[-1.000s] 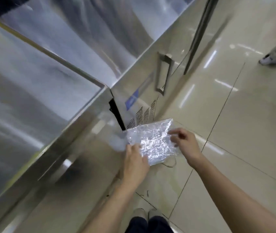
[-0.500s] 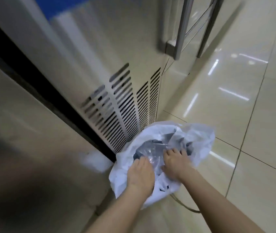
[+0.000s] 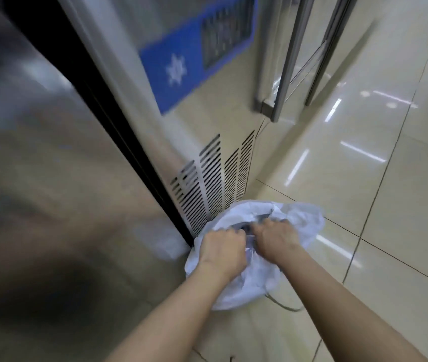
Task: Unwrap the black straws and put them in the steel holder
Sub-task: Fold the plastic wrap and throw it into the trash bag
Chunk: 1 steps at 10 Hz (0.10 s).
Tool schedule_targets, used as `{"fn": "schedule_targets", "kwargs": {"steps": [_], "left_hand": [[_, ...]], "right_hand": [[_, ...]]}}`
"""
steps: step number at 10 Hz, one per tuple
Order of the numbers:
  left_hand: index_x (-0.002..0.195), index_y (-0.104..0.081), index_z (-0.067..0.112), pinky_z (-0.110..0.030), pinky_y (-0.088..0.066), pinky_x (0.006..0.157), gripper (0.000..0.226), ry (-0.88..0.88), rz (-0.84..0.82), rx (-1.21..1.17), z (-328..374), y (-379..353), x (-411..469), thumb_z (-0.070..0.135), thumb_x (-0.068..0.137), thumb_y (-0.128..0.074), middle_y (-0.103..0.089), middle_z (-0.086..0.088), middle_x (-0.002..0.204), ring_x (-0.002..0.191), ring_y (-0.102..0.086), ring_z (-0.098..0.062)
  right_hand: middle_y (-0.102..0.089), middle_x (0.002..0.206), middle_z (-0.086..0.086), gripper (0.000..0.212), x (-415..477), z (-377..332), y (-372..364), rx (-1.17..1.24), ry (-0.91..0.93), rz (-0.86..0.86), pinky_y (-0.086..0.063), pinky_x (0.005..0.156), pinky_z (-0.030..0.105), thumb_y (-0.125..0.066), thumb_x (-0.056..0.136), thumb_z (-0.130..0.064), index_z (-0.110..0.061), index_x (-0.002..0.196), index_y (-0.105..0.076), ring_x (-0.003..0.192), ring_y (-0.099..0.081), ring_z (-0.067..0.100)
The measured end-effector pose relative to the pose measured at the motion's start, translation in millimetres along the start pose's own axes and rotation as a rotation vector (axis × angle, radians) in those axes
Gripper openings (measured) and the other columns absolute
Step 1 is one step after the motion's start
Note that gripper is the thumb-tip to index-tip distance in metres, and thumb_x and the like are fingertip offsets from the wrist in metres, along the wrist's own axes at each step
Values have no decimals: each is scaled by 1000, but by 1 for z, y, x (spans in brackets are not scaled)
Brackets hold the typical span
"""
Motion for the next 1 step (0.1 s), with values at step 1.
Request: {"fn": "schedule_targets", "kwargs": {"steps": [1], "left_hand": [[92,-60,10,-34,-44,64,18,-15,303,-154,9,80,-46,22,82,-51,-67,-9,86,82,-64,-32]], "right_hand": [[-56,122,10,40,-52,8,74,151,-9,122,-43,80,36,-39,93,-36,-16,127,-41,107,-56,29]]}}
Point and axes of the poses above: each hand's wrist, its own x-axis towards the middle knuckle, its own y-axis out of the back of the hand, z = x × y, the point moved 5 cm from there along x, towards the middle knuckle
